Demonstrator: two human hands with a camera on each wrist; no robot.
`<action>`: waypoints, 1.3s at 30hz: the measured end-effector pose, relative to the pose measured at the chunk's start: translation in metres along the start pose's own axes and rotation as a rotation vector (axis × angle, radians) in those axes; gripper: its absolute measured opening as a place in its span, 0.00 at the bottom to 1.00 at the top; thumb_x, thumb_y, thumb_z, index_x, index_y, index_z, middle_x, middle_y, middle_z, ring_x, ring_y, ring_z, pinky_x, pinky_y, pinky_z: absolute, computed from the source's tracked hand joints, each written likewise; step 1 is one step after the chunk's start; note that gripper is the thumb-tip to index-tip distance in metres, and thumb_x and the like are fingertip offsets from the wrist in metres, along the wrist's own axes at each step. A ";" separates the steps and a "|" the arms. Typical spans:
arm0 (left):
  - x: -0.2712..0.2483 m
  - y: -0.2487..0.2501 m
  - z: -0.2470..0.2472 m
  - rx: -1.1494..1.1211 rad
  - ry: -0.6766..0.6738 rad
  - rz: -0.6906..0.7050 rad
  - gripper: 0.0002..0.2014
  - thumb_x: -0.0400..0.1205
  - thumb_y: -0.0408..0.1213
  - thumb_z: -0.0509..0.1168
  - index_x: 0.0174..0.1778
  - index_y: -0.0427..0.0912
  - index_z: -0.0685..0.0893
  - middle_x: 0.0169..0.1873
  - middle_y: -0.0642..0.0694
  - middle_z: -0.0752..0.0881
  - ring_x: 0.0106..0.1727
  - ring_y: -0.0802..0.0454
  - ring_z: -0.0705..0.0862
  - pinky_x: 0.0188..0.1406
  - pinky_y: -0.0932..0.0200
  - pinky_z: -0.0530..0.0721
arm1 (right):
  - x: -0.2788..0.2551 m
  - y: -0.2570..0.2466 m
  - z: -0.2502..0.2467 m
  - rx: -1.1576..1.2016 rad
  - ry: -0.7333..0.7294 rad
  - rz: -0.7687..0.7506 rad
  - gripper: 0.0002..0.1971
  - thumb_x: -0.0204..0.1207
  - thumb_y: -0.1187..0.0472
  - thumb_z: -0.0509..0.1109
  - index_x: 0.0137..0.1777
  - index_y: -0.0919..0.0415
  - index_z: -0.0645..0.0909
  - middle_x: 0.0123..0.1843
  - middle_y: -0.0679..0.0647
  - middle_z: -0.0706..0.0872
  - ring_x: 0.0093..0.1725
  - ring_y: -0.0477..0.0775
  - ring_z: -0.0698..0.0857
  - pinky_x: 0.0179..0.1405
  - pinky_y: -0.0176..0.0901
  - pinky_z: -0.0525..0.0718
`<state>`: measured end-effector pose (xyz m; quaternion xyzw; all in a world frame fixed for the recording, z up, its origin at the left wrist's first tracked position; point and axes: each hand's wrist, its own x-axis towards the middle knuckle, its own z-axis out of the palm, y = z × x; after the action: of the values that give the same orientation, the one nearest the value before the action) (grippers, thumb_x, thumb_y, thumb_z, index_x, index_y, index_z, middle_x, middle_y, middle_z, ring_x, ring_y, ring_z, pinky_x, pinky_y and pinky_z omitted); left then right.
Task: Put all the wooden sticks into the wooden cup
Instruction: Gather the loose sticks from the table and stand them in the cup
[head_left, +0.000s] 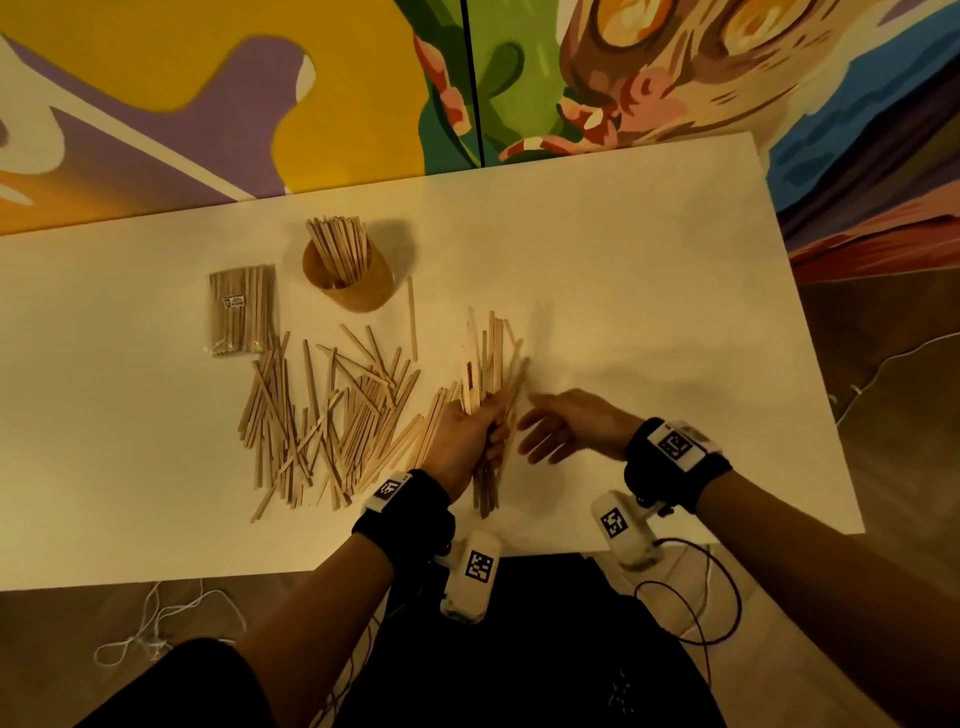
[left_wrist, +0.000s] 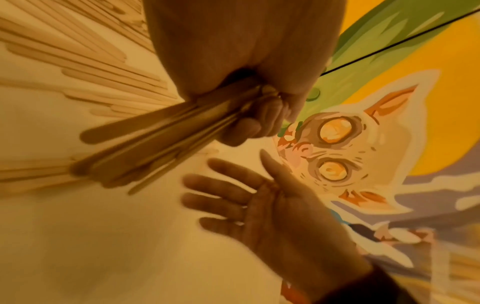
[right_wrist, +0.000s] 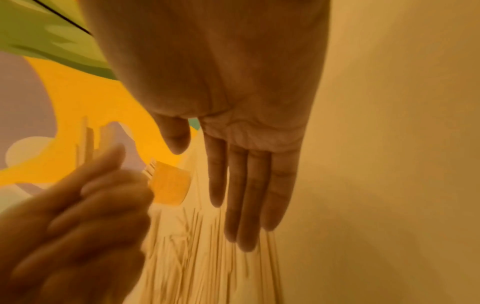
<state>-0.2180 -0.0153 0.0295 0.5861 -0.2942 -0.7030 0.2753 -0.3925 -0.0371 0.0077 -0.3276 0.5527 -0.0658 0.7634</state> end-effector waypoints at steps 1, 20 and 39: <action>-0.002 -0.003 -0.001 0.032 -0.021 -0.035 0.21 0.86 0.45 0.63 0.26 0.46 0.71 0.20 0.50 0.67 0.19 0.54 0.64 0.20 0.61 0.68 | 0.000 -0.006 -0.008 -0.027 0.040 -0.044 0.29 0.85 0.44 0.57 0.60 0.72 0.82 0.51 0.69 0.90 0.51 0.69 0.89 0.45 0.49 0.85; -0.014 -0.011 0.008 0.157 -0.171 -0.255 0.17 0.84 0.39 0.63 0.30 0.45 0.68 0.20 0.51 0.64 0.19 0.55 0.58 0.19 0.63 0.58 | 0.001 -0.063 0.031 -0.823 -0.184 -0.400 0.14 0.83 0.53 0.66 0.61 0.60 0.86 0.56 0.47 0.87 0.56 0.44 0.83 0.58 0.38 0.77; 0.007 0.022 0.003 -0.355 0.182 0.325 0.17 0.87 0.35 0.60 0.32 0.45 0.68 0.22 0.52 0.64 0.24 0.55 0.63 0.24 0.60 0.64 | -0.005 -0.002 0.034 0.343 -0.294 0.146 0.28 0.86 0.46 0.53 0.59 0.74 0.79 0.54 0.74 0.86 0.54 0.69 0.88 0.52 0.50 0.88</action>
<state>-0.2214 -0.0353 0.0415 0.5343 -0.2305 -0.6344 0.5088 -0.3632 -0.0217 0.0187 -0.1585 0.4386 -0.0549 0.8829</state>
